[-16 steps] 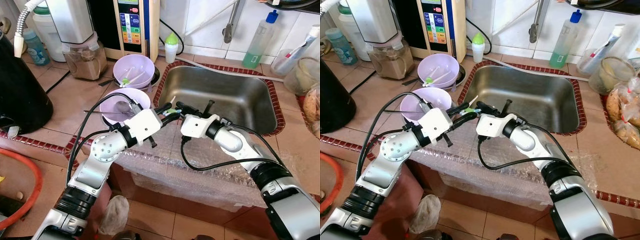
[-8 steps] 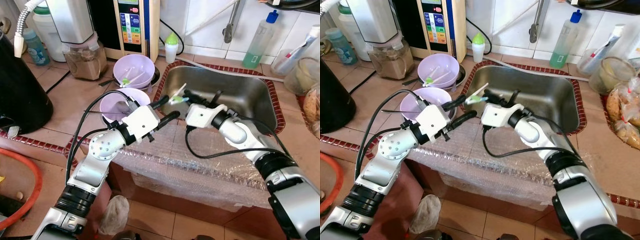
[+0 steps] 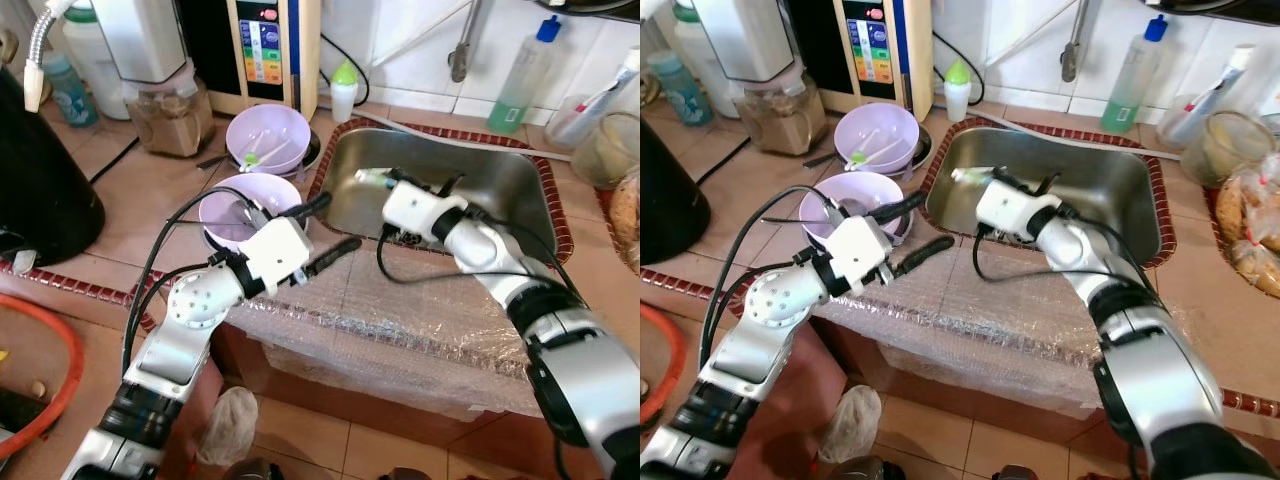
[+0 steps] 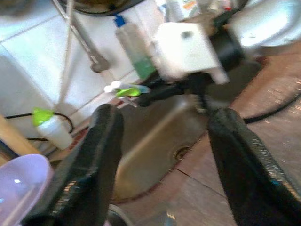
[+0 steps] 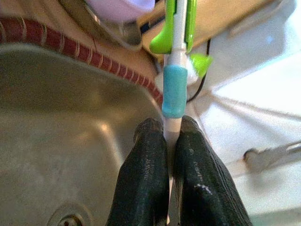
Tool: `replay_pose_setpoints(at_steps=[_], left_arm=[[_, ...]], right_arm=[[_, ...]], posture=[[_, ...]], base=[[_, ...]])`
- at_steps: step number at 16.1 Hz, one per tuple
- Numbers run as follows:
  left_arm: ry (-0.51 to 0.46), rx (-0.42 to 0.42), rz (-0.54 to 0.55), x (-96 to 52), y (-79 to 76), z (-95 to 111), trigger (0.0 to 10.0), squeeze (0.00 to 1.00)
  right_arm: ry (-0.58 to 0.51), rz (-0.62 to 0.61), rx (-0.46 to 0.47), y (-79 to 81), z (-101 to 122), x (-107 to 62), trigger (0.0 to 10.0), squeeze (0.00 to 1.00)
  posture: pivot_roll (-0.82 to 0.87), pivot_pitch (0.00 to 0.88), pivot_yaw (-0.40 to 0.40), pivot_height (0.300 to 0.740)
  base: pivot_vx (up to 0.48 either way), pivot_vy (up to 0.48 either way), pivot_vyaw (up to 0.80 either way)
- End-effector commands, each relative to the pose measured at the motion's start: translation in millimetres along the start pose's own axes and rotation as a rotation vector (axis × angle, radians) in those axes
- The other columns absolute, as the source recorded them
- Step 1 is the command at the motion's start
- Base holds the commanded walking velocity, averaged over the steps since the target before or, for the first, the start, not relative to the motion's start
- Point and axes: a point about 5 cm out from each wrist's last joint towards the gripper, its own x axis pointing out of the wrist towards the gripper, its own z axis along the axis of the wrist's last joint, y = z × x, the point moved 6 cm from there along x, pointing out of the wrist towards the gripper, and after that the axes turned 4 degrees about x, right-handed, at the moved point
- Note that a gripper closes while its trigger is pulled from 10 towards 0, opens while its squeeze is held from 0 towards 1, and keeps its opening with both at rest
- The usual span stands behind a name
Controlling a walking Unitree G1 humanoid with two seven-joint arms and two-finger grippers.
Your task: Kitchen organization
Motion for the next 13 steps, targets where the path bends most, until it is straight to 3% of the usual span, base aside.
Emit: replay_pose_setpoints(at_steps=[1, 2, 3, 4, 5, 13], left_arm=[[0.011, 0.006, -0.045, -2.0, -6.6, 2.4, 10.0, 1.00], [0.025, -0.005, -0.054, -3.4, -8.2, 0.3, 10.0, 1.00], [0.038, -0.012, -0.069, -4.2, -10.8, -1.8, 10.0, 1.00], [0.043, -0.013, -0.074, -4.0, -12.4, -2.8, 10.0, 1.00], [0.048, -0.012, -0.080, -2.2, -12.3, -3.7, 10.0, 1.00], [0.041, 0.004, -0.089, 14.5, -5.2, -2.4, 10.0, 1.00]], right_arm=[[0.048, 0.010, 0.019, -1.3, -5.5, 2.4, 0.0, 0.00], [0.079, 0.034, 0.020, 2.8, -9.5, 3.0, 0.7, 0.00], [0.116, 0.073, 0.027, 9.4, -15.2, 2.5, 8.3, 0.00], [0.136, 0.094, 0.031, 13.4, -18.9, 1.5, 8.3, 0.00], [0.167, 0.112, 0.036, 17.1, -23.6, 0.7, 10.0, 1.00], [0.246, 0.121, 0.055, 22.6, -48.4, -14.0, 10.0, 1.00]], posture=[[0.07, 0.055, 0.008, 0.740], [0.07, 0.057, 0.007, 0.740], [0.07, 0.062, 0.010, 0.740], [0.06, 0.061, 0.010, 0.740], [0.06, 0.058, 0.011, 0.740], [0.00, 0.000, 0.034, 0.740]], base=[[0.000, 0.000, 0.00], [0.000, 0.000, 0.00], [0.000, 0.000, 0.00], [0.000, 0.000, 0.00], [0.000, 0.000, 0.00], [0.000, 0.000, 0.00]])
